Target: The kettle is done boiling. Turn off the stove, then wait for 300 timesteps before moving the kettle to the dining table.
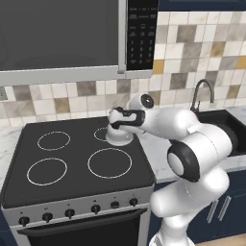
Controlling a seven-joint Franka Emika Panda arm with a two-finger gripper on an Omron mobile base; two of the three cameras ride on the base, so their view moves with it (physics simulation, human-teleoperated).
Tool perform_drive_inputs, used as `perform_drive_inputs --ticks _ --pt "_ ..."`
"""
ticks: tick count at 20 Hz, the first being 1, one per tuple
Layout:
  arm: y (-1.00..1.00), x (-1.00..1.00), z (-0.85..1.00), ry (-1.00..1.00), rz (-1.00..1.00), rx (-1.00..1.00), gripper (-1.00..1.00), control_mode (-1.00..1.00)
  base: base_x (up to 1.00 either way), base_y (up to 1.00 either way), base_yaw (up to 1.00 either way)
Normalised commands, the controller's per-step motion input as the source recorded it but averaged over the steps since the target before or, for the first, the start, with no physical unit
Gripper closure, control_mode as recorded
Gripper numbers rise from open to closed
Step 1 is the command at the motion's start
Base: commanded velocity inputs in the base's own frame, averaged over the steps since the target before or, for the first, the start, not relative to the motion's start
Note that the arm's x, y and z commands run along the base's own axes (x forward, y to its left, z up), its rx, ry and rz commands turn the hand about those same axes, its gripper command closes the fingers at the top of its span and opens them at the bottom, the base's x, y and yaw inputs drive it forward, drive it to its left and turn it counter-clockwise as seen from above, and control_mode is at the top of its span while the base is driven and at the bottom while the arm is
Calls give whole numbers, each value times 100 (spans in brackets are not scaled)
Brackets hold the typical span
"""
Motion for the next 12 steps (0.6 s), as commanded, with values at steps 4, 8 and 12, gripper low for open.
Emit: perform_drive_inputs --ticks 4,8,12 --pt "-1 -17 62 12 -11 0 100 -100 0 0 0" --pt "0 -22 46 8 -11 0 100 -100 0 0 0" --pt "-2 -39 28 2 -12 0 100 -100 0 0 0"
